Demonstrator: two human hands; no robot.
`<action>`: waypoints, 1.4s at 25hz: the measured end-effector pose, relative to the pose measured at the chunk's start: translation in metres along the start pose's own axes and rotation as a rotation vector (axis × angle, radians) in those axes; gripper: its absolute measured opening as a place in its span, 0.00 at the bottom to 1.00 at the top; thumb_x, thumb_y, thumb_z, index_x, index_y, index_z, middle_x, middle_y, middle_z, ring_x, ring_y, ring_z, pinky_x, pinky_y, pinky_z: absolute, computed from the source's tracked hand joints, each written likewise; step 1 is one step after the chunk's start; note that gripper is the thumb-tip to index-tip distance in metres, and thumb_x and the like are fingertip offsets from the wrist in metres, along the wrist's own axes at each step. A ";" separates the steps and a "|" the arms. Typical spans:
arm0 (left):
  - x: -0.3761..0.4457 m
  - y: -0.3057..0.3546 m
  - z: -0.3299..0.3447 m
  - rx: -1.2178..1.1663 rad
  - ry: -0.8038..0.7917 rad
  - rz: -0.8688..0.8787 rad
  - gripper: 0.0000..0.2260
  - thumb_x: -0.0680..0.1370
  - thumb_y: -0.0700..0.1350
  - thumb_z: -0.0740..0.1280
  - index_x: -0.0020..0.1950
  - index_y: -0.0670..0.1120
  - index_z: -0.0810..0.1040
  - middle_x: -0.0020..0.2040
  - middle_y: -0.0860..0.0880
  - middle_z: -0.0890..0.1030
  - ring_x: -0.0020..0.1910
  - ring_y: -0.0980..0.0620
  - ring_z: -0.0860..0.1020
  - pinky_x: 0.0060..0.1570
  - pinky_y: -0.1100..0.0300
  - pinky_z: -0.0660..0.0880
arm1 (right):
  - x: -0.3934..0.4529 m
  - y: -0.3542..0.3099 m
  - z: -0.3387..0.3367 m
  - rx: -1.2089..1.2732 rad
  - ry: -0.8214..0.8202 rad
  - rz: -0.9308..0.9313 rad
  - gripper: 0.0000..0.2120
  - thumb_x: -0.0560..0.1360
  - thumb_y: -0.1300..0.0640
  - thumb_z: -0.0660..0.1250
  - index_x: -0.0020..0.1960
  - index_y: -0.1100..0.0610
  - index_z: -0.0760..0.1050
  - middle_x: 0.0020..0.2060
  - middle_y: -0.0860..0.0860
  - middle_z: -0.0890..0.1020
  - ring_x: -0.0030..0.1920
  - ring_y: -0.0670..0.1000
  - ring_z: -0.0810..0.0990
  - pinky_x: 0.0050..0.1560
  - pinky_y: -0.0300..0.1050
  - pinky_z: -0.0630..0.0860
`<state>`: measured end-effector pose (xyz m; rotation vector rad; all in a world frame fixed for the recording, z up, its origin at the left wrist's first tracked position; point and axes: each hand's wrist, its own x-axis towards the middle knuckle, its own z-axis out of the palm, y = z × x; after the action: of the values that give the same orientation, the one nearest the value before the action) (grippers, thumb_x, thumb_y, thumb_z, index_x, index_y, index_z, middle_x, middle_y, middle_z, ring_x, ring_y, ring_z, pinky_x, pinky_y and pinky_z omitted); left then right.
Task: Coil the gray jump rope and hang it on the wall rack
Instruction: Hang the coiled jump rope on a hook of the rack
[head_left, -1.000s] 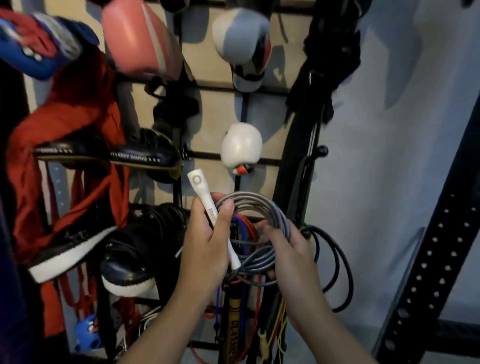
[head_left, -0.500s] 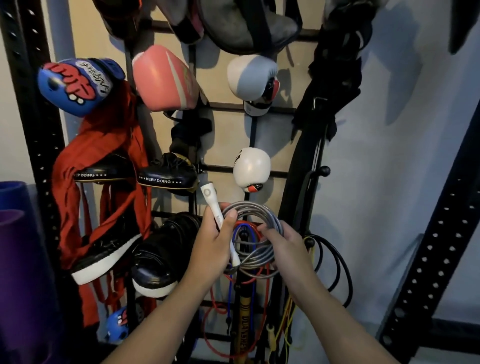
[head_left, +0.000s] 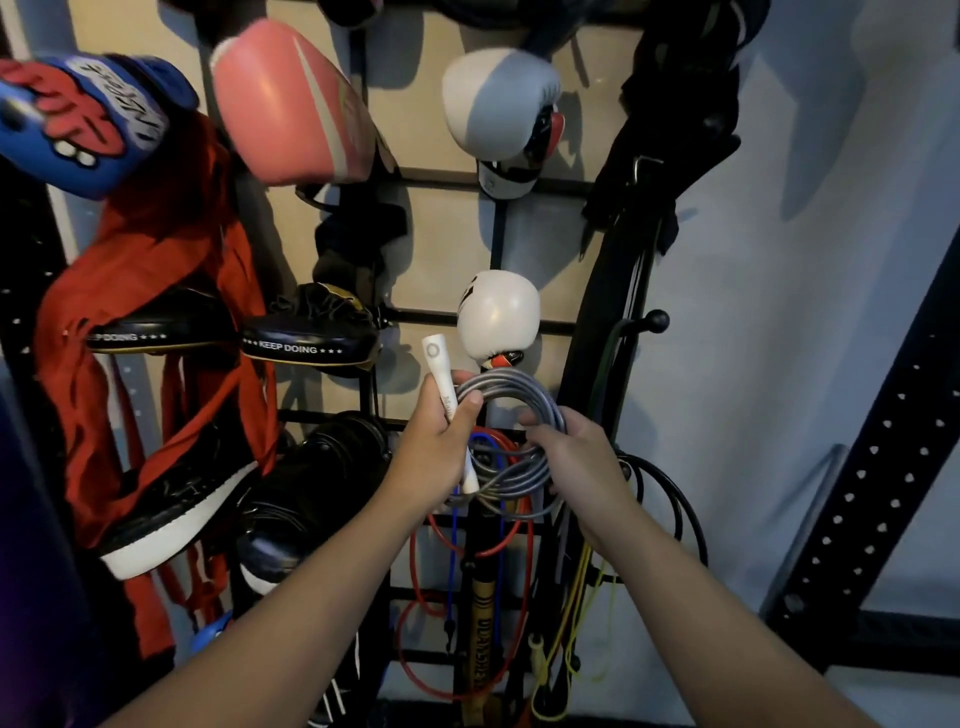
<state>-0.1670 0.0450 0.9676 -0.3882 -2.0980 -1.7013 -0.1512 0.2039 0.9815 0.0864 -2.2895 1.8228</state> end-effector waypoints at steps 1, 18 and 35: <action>0.010 -0.012 0.005 0.019 0.003 -0.011 0.08 0.86 0.46 0.62 0.65 0.47 0.73 0.53 0.49 0.81 0.49 0.66 0.77 0.43 0.77 0.71 | 0.013 0.009 0.001 -0.008 -0.009 0.001 0.10 0.79 0.61 0.64 0.51 0.49 0.82 0.40 0.49 0.82 0.40 0.49 0.80 0.38 0.42 0.72; 0.139 -0.260 0.054 0.161 -0.095 -0.316 0.13 0.86 0.38 0.62 0.70 0.36 0.69 0.65 0.34 0.77 0.66 0.38 0.75 0.66 0.49 0.71 | 0.216 0.208 0.088 -0.307 -0.141 0.107 0.18 0.80 0.67 0.64 0.69 0.59 0.73 0.63 0.56 0.82 0.63 0.54 0.78 0.61 0.38 0.72; 0.158 -0.278 0.061 0.104 -0.144 -0.411 0.17 0.81 0.41 0.70 0.70 0.44 0.76 0.68 0.43 0.78 0.68 0.44 0.75 0.69 0.51 0.70 | 0.237 0.226 0.083 -0.080 -0.065 0.280 0.14 0.79 0.65 0.66 0.64 0.59 0.74 0.54 0.54 0.82 0.58 0.55 0.81 0.61 0.49 0.77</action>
<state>-0.4415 0.0377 0.7930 -0.0480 -2.4934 -1.8147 -0.4337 0.1964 0.7955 -0.2004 -2.5247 1.8756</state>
